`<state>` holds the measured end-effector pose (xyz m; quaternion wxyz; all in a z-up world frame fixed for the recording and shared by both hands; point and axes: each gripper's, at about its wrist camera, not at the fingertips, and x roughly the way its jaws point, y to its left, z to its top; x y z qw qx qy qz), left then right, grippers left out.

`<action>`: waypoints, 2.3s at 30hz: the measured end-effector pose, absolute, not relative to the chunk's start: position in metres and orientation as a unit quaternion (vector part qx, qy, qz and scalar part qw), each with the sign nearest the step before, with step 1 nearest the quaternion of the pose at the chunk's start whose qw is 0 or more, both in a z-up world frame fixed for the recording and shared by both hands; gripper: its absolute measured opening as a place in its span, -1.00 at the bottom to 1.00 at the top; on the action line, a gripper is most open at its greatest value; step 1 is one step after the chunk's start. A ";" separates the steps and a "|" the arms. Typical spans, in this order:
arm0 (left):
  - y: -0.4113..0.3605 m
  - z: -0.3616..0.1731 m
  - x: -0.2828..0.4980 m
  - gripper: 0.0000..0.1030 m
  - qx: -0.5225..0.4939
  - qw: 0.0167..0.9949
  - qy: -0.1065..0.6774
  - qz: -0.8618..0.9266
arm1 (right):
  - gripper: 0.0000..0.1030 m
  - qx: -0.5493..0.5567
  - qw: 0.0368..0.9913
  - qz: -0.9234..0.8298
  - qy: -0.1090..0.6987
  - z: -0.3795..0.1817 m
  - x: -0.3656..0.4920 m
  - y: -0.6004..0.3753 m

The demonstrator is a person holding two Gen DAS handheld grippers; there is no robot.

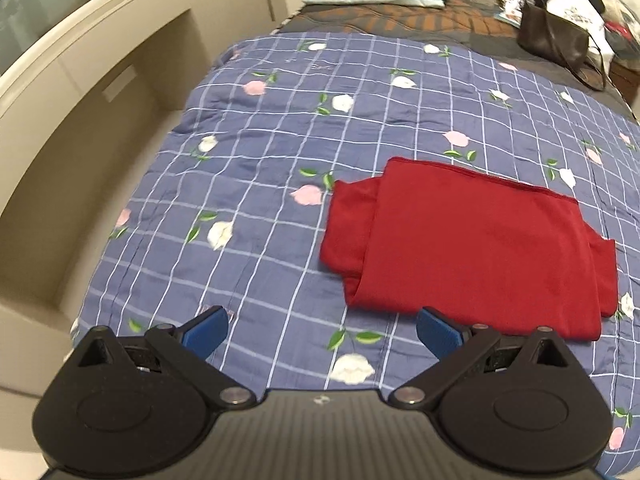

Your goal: Fold small clothes

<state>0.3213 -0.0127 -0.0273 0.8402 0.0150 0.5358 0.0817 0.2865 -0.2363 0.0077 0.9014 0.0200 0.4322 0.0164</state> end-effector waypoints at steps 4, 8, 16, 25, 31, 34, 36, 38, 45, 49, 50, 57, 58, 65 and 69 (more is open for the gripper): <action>-0.010 -0.036 0.345 0.99 0.022 0.837 0.544 0.057 | 0.99 0.032 0.896 -0.005 0.443 0.002 0.303 -0.229; -0.006 -0.050 0.366 0.99 0.027 0.829 0.558 0.039 | 0.99 0.032 0.886 -0.023 0.462 -0.010 0.318 -0.219; -0.006 -0.082 0.402 0.99 0.059 0.818 0.572 -0.001 | 0.99 0.081 0.846 -0.062 0.523 -0.049 0.346 -0.213; -0.004 -0.110 0.433 0.99 0.071 0.795 0.602 -0.023 | 0.99 0.086 0.797 -0.107 0.588 -0.088 0.344 -0.204; -0.005 -0.133 0.451 0.99 0.072 0.782 0.619 -0.018 | 0.99 0.086 0.770 -0.120 0.620 -0.117 0.342 -0.205; -0.006 -0.143 0.458 0.99 0.083 0.777 0.623 -0.013 | 0.99 0.089 0.762 -0.119 0.630 -0.131 0.346 -0.207; -0.006 -0.150 0.462 0.99 0.082 0.775 0.627 -0.008 | 0.99 0.082 0.757 -0.113 0.638 -0.142 0.350 -0.207; -0.004 -0.157 0.466 0.99 0.071 0.774 0.630 -0.003 | 0.99 0.067 0.755 -0.102 0.644 -0.153 0.356 -0.207; 0.026 -0.172 0.449 0.99 -0.039 0.797 0.599 0.072 | 0.99 -0.010 0.766 -0.053 0.640 -0.183 0.390 -0.204; 0.034 -0.188 0.439 0.99 -0.067 0.781 0.617 0.070 | 0.99 -0.063 0.784 -0.038 0.616 -0.193 0.414 -0.202; 0.035 -0.193 0.438 0.99 -0.067 0.778 0.621 0.067 | 0.99 -0.079 0.788 -0.037 0.609 -0.196 0.418 -0.202; 0.031 -0.200 0.450 0.99 -0.068 0.778 0.621 0.064 | 0.99 -0.171 0.786 -0.020 0.594 -0.239 0.427 -0.196; 0.029 -0.199 0.454 0.99 -0.068 0.780 0.619 0.062 | 0.99 -0.176 0.781 -0.016 0.599 -0.245 0.425 -0.195; 0.018 -0.202 0.481 0.99 -0.059 0.789 0.610 0.045 | 0.99 -0.155 0.791 -0.010 0.592 -0.265 0.401 -0.207; 0.013 -0.207 0.490 0.99 -0.055 0.786 0.614 0.038 | 0.99 -0.120 0.796 -0.019 0.593 -0.267 0.397 -0.218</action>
